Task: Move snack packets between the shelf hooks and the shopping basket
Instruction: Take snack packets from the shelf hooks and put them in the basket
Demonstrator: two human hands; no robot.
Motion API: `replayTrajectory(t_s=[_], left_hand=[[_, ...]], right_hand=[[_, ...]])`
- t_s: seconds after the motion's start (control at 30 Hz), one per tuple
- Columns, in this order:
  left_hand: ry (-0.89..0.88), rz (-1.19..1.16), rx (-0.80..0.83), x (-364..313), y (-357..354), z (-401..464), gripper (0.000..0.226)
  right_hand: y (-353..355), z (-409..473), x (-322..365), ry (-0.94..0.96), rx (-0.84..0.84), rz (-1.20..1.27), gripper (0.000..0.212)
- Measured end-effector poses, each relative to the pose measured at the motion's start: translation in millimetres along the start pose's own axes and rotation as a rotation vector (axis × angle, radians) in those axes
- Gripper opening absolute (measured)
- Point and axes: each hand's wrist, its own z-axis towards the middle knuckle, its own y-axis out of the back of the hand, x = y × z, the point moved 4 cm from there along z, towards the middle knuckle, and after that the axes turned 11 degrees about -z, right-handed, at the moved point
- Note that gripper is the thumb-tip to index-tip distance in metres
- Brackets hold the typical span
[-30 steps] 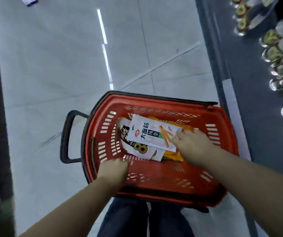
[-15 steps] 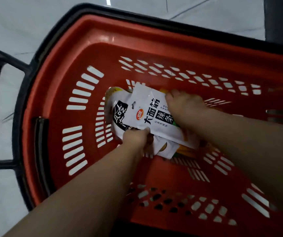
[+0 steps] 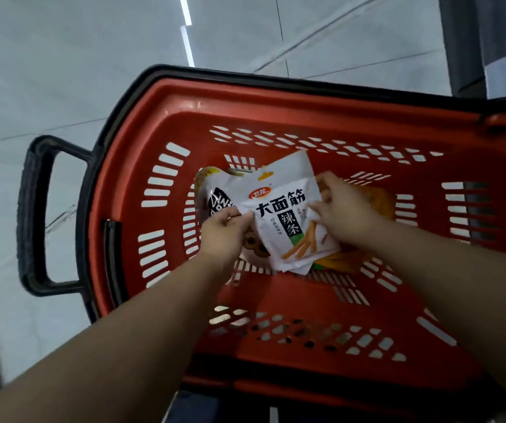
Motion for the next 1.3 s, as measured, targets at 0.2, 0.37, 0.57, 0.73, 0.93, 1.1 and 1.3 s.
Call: replayTrajectory(t_s=[0.2, 0.37, 0.57, 0.73, 0.93, 1.1, 1.3], left_hand=[[-0.244, 0.17, 0.15, -81, -1, -51, 0.011], [-0.354, 0.181, 0.243, -163, -19, -119, 0.004], [-0.493, 0.205, 0.35, -259, -37, -219, 0.011], [-0.689, 0.246, 0.455, -363, -56, -329, 0.014], [-0.96, 0.241, 0.598, -487, -70, -506, 0.004], [-1.173, 0.203, 0.756, -561, -79, -664, 0.003], [-1.37, 0.232, 0.912, -594, -105, -824, 0.001]], right_hand=[[32, -57, 2, -0.105, -0.024, 0.363, 0.056], [106, -116, 34, -0.129, -0.097, 0.564, 0.053], [205, -196, 70, -0.058, -0.249, 0.629, 0.046], [316, -290, 116, 0.043, -0.415, 0.64, 0.065], [456, -438, 179, 0.176, -0.607, 0.635, 0.037], [556, -585, 222, 0.219, -0.853, 0.542, 0.035], [618, -743, 229, 0.208, -1.14, 0.515, 0.031]])
